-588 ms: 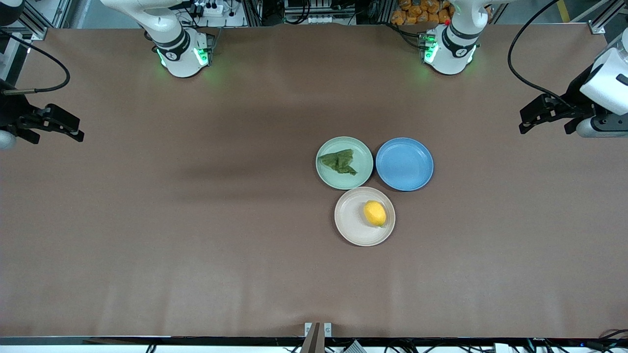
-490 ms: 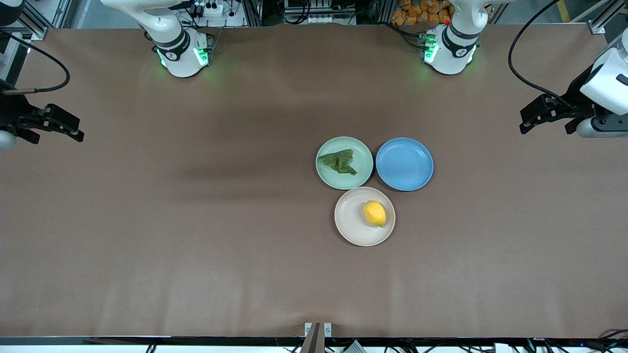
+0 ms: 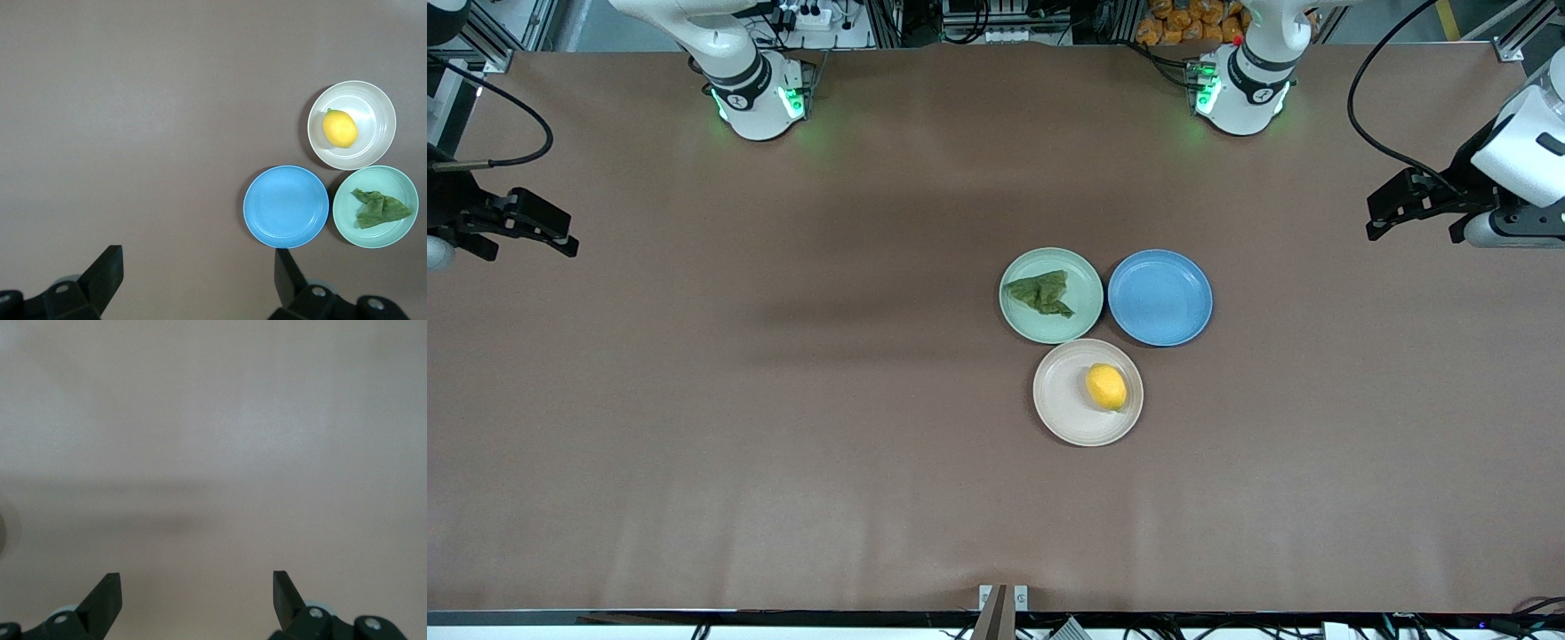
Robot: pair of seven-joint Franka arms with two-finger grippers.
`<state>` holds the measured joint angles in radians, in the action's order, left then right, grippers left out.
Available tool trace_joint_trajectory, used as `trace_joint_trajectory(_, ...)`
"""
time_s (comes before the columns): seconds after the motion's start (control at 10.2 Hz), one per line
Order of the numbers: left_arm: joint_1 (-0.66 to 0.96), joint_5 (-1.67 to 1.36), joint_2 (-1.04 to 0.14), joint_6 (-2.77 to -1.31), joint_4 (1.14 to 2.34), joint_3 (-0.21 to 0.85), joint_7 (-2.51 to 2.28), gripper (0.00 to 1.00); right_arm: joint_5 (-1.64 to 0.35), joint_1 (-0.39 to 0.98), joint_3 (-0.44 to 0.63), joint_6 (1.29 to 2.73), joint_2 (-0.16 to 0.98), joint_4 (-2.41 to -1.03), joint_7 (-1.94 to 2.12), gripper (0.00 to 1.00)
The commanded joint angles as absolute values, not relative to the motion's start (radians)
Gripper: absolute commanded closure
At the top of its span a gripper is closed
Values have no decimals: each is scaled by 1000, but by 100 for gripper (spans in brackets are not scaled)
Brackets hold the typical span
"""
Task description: Pick lemon and lettuce from plates
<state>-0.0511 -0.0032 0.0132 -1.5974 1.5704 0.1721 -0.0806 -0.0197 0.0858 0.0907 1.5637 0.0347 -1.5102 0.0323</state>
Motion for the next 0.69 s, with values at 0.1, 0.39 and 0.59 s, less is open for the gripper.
trace_joint_trajectory(0.1,-52,18,17,-1569,1557,176,-58,0,-14,77,84,1572,9,-1532,44,0)
trace_joint_trajectory(0.39,-46,21,3,-1563,1559,178,-75,0,-14,77,84,1571,6,-1534,43,0)
trace_joint_trajectory(0.59,-43,6,-35,-1566,1560,181,-81,0,-14,78,84,1566,6,-1534,44,0)
